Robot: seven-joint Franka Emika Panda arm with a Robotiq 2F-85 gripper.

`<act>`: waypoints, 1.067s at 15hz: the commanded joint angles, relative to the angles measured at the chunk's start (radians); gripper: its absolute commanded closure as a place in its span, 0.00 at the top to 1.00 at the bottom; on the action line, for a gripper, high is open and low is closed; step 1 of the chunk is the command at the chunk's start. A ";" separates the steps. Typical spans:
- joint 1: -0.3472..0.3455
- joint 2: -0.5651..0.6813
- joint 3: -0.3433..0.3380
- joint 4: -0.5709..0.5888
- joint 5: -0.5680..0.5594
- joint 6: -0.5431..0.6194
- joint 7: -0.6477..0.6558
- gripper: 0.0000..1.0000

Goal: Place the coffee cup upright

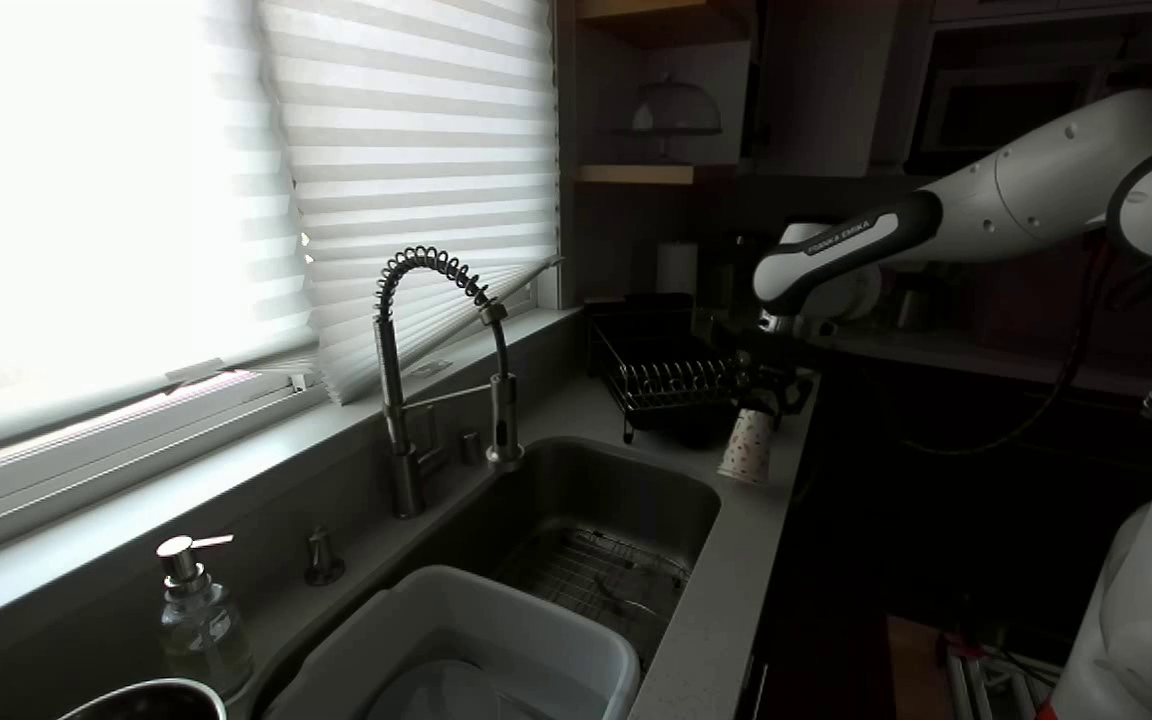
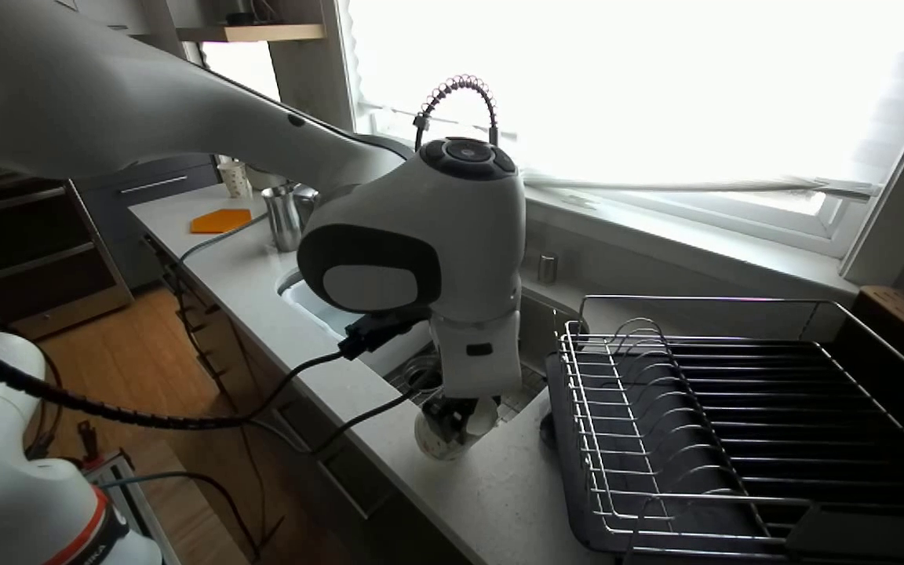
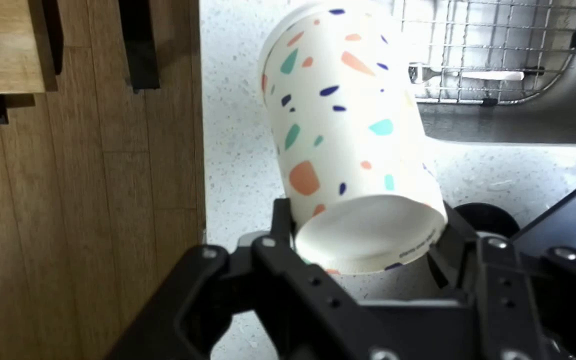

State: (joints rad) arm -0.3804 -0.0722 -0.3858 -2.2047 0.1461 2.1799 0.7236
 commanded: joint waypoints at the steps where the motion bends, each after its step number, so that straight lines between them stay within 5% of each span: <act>1: -0.026 0.006 -0.031 -0.001 0.116 -0.047 -0.110 0.42; 10: -0.064 0.083 -0.062 0.016 0.131 0.009 -0.214 0.42; 16: -0.059 0.148 -0.059 0.014 0.080 0.183 -0.184 0.42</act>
State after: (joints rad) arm -0.4403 0.0264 -0.4433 -2.1983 0.2491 2.2891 0.5351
